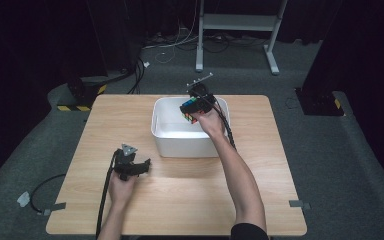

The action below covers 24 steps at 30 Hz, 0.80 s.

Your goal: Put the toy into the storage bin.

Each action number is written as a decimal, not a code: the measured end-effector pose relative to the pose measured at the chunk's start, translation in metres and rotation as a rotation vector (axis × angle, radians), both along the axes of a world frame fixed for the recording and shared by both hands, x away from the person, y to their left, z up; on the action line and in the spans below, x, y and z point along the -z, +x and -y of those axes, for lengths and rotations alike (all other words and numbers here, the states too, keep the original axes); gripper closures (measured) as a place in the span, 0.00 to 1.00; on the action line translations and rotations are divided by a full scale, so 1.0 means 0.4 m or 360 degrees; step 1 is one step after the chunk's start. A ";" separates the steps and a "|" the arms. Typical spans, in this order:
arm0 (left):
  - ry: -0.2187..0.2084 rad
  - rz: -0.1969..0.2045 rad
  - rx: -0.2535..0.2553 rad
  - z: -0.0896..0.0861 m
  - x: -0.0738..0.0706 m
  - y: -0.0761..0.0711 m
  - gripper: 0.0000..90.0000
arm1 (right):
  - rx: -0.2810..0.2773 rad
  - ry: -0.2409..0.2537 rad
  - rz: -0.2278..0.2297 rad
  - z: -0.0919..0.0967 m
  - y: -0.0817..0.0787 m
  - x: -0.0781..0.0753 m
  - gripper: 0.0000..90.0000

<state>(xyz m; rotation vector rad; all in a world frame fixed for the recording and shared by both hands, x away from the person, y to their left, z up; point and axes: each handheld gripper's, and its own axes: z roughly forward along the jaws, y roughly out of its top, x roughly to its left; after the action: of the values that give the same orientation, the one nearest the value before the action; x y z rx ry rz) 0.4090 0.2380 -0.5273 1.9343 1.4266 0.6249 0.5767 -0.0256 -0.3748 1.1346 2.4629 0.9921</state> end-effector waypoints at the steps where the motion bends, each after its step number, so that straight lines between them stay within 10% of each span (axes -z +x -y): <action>1: 0.0000 0.0000 0.0000 0.000 0.000 0.000 0.22 | -0.0005 0.0002 0.0003 -0.001 0.000 0.001 0.37; 24: 0.0000 0.0002 -0.0004 0.000 0.000 0.001 0.22 | -0.0032 0.0020 0.0021 0.024 -0.042 -0.011 0.37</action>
<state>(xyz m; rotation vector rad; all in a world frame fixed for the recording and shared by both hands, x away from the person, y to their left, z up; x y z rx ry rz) 0.4095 0.2379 -0.5272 1.9319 1.4286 0.6271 0.5601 -0.0354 -0.3705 1.1061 2.4659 1.0185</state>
